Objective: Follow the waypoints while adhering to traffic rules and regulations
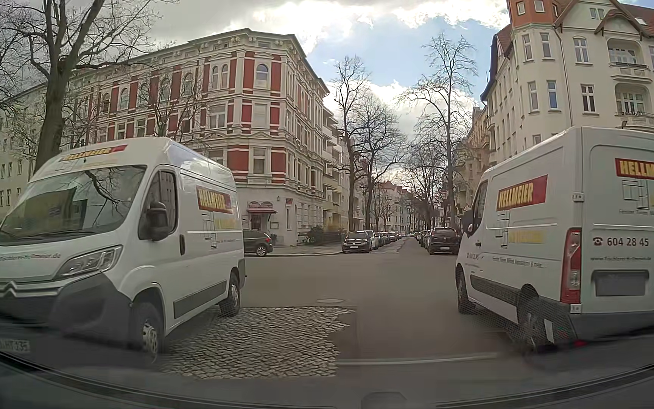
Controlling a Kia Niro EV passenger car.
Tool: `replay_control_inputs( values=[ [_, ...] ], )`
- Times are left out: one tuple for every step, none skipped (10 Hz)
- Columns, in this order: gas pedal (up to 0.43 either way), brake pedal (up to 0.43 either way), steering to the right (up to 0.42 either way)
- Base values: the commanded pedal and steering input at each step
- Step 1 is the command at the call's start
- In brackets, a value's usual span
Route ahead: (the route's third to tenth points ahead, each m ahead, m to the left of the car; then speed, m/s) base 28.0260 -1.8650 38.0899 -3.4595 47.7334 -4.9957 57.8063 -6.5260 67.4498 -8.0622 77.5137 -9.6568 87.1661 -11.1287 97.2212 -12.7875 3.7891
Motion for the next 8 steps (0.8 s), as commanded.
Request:
replay_control_inputs(
  values=[
    [0.000, 0.030, 0.010],
    [0.000, 0.030, 0.010],
    [0.000, 0.030, 0.007],
    [0.000, 0.030, 0.005],
    [0.000, 0.030, 0.010],
    [0.000, 0.030, 0.016],
    [0.000, 0.043, 0.022],
    [0.000, 0.073, 0.026]
  ],
)
